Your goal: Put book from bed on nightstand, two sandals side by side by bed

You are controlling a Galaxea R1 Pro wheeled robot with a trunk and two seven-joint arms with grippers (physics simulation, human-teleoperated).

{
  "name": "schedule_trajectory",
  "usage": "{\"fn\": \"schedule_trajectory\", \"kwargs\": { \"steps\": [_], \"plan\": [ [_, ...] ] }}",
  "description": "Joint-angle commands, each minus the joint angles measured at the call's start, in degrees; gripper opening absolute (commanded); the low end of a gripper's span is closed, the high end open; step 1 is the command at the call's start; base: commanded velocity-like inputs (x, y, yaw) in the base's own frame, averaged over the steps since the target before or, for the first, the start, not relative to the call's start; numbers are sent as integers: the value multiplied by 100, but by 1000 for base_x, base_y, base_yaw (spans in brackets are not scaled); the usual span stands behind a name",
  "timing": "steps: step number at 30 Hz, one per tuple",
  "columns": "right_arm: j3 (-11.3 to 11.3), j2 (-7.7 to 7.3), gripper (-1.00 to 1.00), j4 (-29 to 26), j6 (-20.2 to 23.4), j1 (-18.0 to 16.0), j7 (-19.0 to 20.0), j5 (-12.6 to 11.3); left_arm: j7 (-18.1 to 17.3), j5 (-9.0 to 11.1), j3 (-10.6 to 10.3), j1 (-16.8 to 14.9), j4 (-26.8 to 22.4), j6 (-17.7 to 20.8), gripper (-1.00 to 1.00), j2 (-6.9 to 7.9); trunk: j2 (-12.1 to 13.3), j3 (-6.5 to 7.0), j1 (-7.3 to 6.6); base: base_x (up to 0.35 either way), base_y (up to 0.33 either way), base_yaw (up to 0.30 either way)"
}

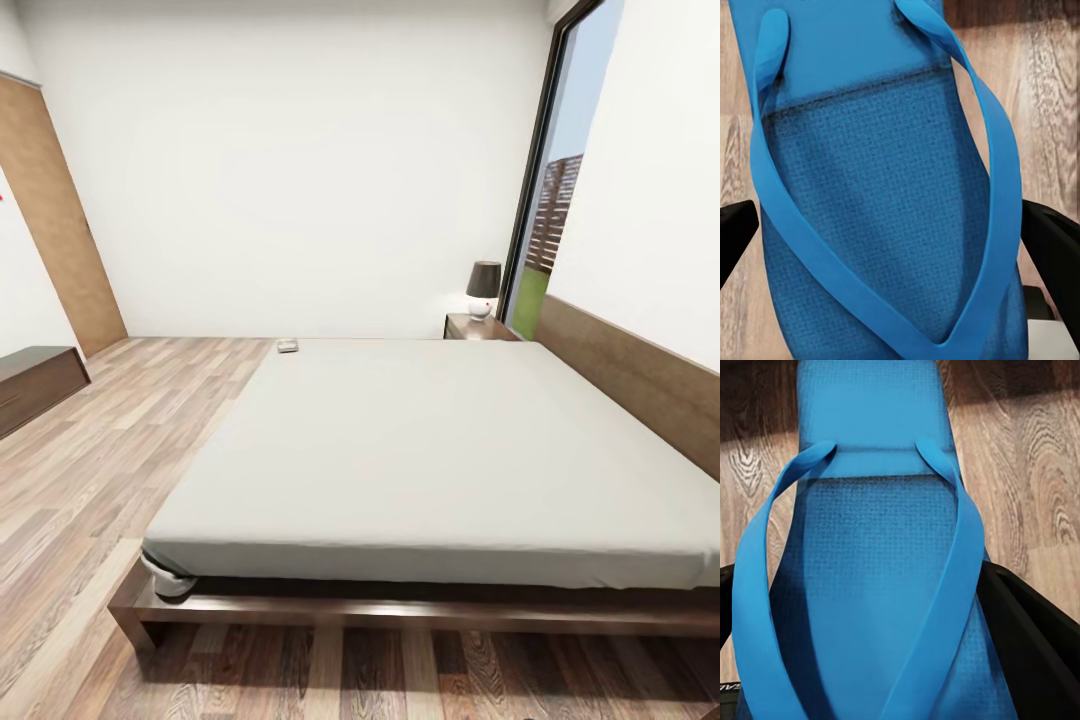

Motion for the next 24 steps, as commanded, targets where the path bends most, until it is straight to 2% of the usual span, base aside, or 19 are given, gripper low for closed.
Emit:
{"fn": "schedule_trajectory", "kwargs": {
  "steps": [1,14,19,24],
  "plan": [
    [-13,2,-100,-14,36,1,31,3,16,41,-48,-3,-2,-15,-100,4,-3,-5,0,0,0,0],
    [-11,2,-100,-14,36,-2,31,3,-41,42,-53,-3,-44,-14,-100,-12,-3,-5,0,0,0,0],
    [-10,2,-100,-12,36,1,31,-1,-46,36,-76,-21,-64,-3,-100,-190,-3,-5,0,0,0,0],
    [-10,2,-100,145,-50,-17,26,-3,-47,22,-86,-141,-70,40,-100,-286,-3,-5,0,0,0,0]
  ]
}}
